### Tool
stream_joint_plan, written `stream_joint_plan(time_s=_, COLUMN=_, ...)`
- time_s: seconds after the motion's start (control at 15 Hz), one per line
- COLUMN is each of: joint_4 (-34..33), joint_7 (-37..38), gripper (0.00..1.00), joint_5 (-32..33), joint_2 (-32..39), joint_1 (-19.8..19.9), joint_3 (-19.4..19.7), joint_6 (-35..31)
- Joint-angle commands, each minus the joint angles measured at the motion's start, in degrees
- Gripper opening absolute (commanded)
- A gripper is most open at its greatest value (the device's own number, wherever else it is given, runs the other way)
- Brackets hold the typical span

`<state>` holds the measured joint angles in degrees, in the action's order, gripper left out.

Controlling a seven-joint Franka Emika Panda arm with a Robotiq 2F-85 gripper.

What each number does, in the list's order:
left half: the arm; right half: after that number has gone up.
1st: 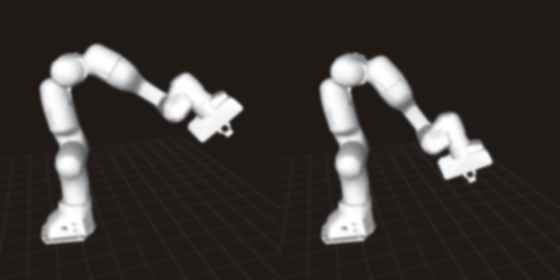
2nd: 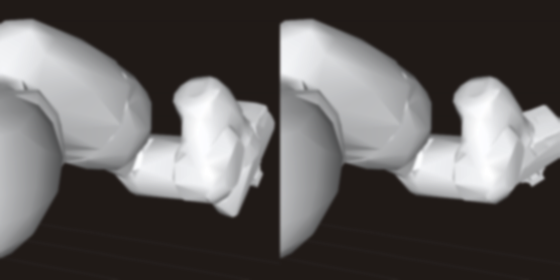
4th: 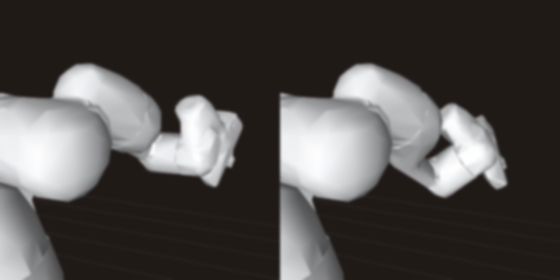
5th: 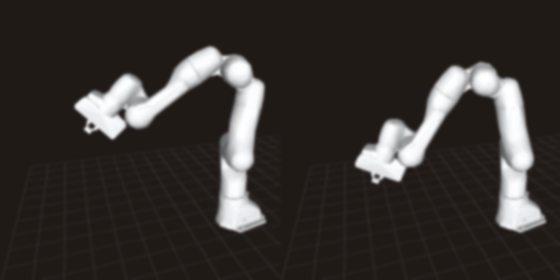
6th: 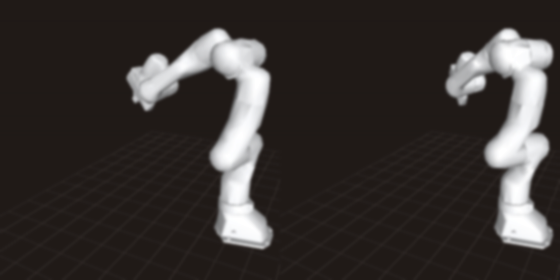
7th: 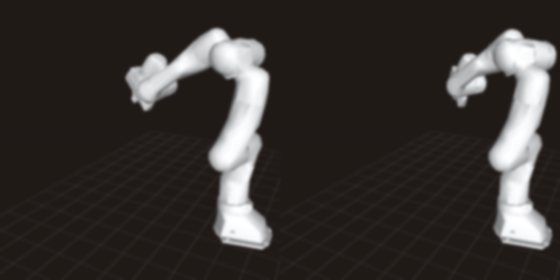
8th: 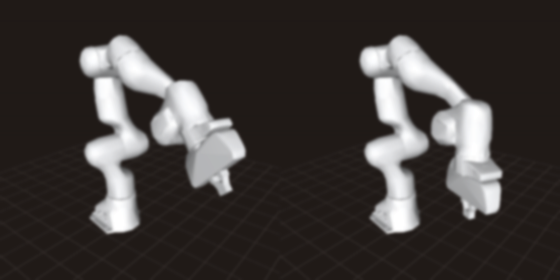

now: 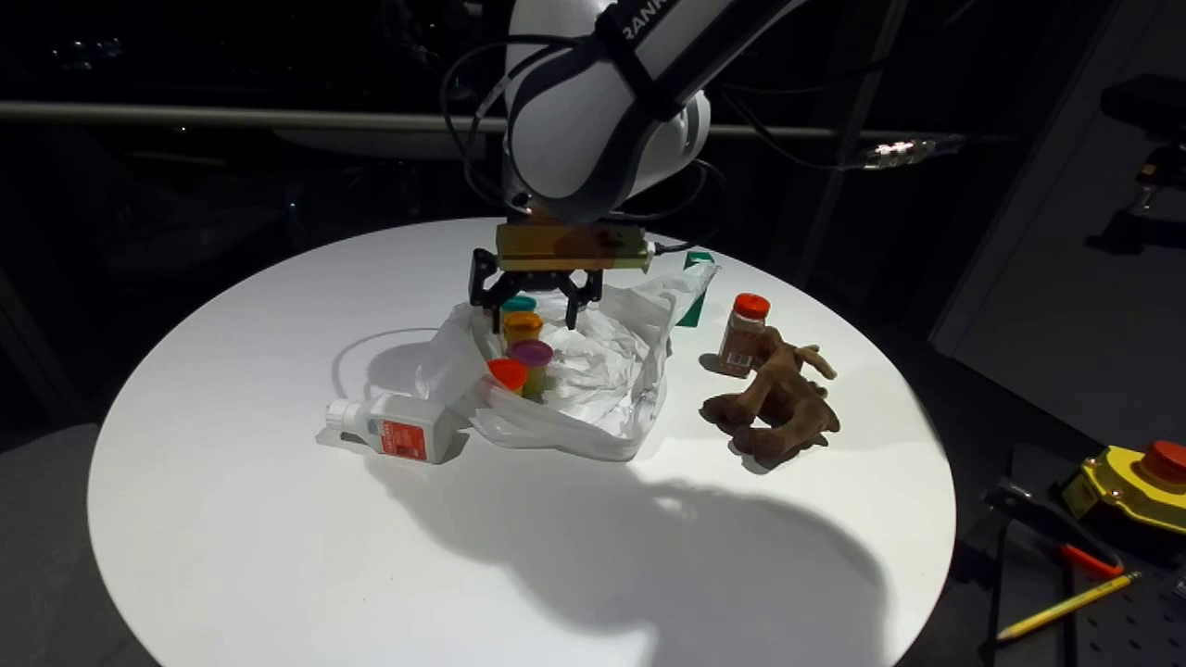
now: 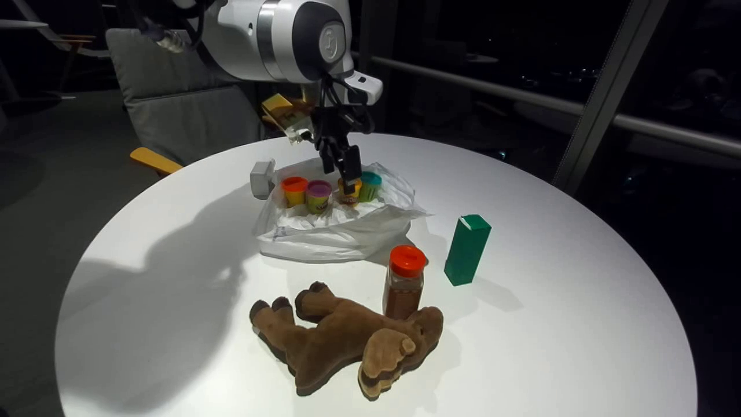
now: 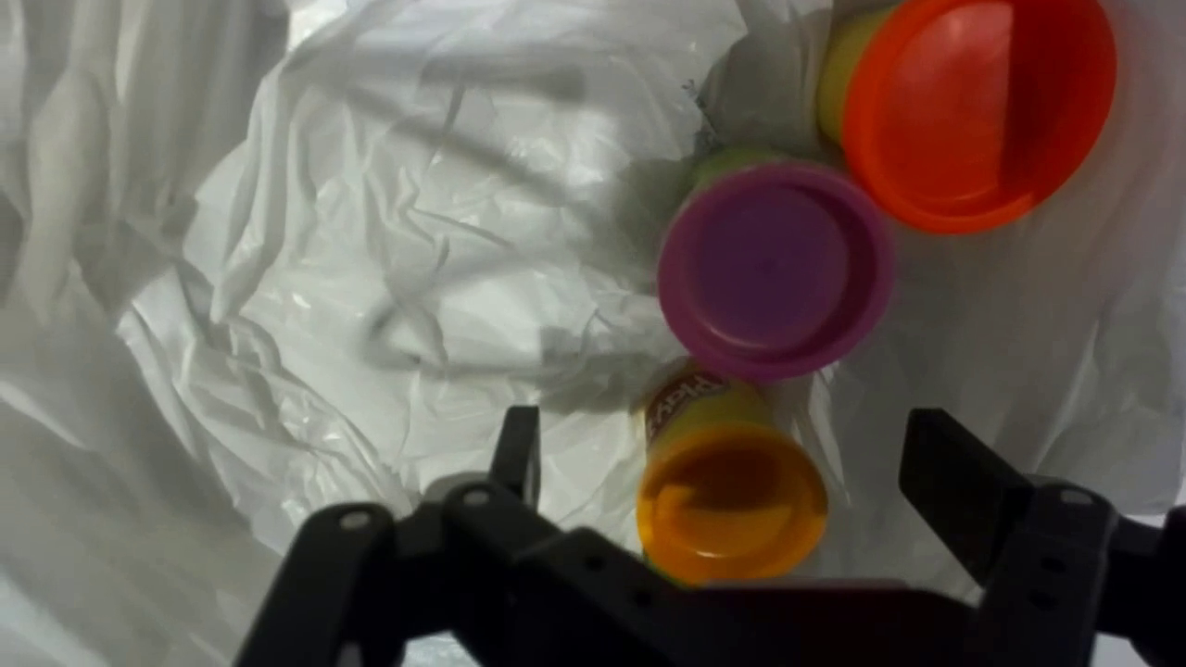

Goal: Remove the objects from the plastic and put them on the table

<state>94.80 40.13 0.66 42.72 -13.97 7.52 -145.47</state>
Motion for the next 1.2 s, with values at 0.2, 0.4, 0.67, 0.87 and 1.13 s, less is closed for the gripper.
stream_joint_plan(time_s=0.2, joint_4=-6.38, joint_7=-1.7, gripper=1.0, joint_5=-0.65, joint_2=3.31, joint_1=2.01, joint_3=-0.67, joint_6=2.8)
stream_joint_plan(time_s=0.4, joint_4=-8.54, joint_7=-2.68, gripper=1.0, joint_5=-0.81, joint_2=3.99, joint_1=3.37, joint_3=-0.62, joint_6=4.85)
stream_joint_plan(time_s=0.67, joint_4=-10.4, joint_7=-4.52, gripper=0.59, joint_5=-1.1, joint_2=4.22, joint_1=4.86, joint_3=-1.43, joint_6=7.37)
stream_joint_plan(time_s=0.87, joint_4=-11.78, joint_7=-6.8, gripper=0.35, joint_5=-1.19, joint_2=4.82, joint_1=5.49, joint_3=-2.31, joint_6=9.36)
stream_joint_plan(time_s=1.13, joint_4=-12.1, joint_7=-7.06, gripper=0.79, joint_5=-0.26, joint_2=4.56, joint_1=4.3, joint_3=-1.94, joint_6=9.39)
